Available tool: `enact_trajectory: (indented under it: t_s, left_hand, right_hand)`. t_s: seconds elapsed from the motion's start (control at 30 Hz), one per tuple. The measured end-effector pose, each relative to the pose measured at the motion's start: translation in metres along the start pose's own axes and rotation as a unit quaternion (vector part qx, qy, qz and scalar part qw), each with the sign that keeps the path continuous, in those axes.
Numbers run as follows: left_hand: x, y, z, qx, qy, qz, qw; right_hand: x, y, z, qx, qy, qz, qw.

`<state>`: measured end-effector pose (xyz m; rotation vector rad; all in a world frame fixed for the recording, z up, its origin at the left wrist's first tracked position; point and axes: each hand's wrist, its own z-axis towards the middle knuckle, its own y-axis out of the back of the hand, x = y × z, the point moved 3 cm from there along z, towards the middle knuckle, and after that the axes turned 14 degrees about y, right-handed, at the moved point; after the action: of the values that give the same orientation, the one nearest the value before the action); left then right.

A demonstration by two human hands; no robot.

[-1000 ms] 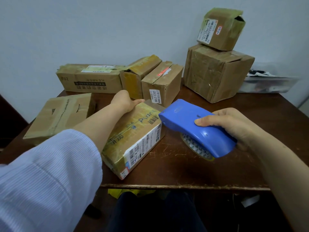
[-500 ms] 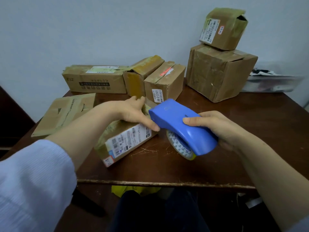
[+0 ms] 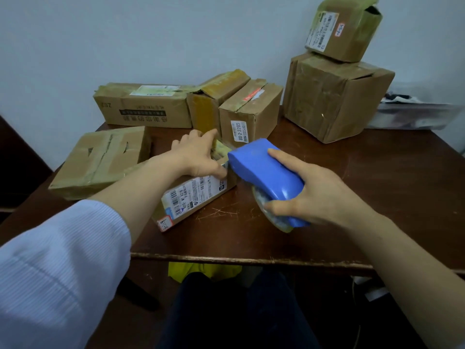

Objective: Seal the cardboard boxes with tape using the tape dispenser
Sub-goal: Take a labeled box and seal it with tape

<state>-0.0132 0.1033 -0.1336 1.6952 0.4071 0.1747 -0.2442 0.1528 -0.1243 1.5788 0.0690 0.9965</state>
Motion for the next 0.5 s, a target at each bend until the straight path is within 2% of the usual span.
enact_trajectory:
  t_s: [0.17, 0.4, 0.5]
  left_hand:
    - [-0.002, 0.001, -0.001, 0.006, -0.001, 0.004, 1.000]
    - [-0.001, 0.001, 0.000, 0.034, -0.001, 0.012, 0.999]
    - [-0.002, 0.004, -0.001, 0.060, 0.009, -0.014, 0.998]
  right_hand:
    - [-0.004, 0.017, -0.021, 0.057, -0.044, -0.015, 0.997]
    - [0.028, 0.029, 0.012, 0.149, -0.040, -0.194, 0.969]
    - [0.046, 0.032, 0.038, 0.162, -0.036, -0.222, 0.961]
